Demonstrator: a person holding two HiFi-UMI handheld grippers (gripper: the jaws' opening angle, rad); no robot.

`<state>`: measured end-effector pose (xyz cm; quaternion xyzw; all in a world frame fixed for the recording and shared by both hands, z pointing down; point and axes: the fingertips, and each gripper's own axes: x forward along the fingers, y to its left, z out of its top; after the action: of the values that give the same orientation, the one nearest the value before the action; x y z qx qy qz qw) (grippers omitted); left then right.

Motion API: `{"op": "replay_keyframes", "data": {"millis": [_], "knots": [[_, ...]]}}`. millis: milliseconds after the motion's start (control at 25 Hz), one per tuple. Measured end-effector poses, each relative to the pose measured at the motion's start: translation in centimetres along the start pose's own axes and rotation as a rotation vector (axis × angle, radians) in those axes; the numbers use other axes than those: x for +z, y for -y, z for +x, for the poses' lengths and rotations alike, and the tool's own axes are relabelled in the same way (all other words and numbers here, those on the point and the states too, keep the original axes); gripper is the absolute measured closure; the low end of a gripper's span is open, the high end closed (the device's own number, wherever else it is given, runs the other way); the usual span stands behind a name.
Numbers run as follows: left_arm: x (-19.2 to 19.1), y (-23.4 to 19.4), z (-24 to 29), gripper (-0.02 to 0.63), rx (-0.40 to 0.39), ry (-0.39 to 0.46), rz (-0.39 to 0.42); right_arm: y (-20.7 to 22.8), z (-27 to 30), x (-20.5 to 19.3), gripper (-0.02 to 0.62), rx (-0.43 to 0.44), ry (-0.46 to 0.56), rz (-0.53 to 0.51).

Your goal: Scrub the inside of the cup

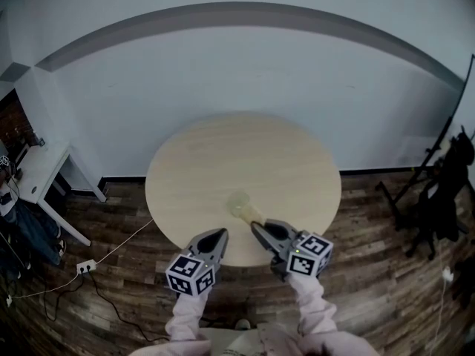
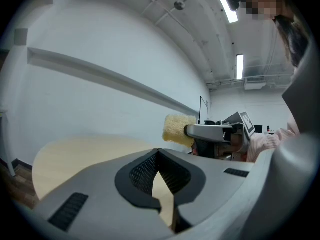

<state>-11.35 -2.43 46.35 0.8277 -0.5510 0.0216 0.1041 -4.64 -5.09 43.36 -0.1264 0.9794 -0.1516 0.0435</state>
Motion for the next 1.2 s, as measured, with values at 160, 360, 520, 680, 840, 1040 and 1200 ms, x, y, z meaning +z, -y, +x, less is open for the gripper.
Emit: {"op": "replay_keyframes", "data": {"millis": [160, 360, 520, 680, 840, 1040, 1200], "knots": [[-0.3, -0.4, 0.5, 0.606, -0.013, -0.01, 0.002, 0.7, 0.2, -0.2, 0.576, -0.023, 0.006, 0.005], [-0.4, -0.9, 0.9, 0.606, -0.008, -0.012, -0.007, 1.3, 0.3, -0.5, 0.577, -0.03, 0.001, 0.024], [-0.3, -1.8, 1.4, 0.606, 0.003, -0.011, -0.022, 2.6, 0.9, -0.6, 0.575, -0.035, -0.01, 0.033], [-0.6, -2.7, 2.3, 0.606, 0.023, -0.014, -0.034, 3.8, 1.7, -0.4, 0.576, -0.014, -0.025, 0.035], [-0.5, -3.7, 3.8, 0.606, 0.035, -0.026, -0.026, 5.4, 3.0, -0.2, 0.575, 0.013, -0.048, 0.036], [-0.3, -5.1, 6.1, 0.606, 0.066, -0.036, -0.033, 7.9, 4.4, 0.2, 0.576, 0.048, -0.077, 0.04], [-0.2, -6.2, 7.6, 0.606, 0.096, -0.045, -0.042, 9.7, 5.5, 0.7, 0.576, 0.074, -0.093, 0.053]]}}
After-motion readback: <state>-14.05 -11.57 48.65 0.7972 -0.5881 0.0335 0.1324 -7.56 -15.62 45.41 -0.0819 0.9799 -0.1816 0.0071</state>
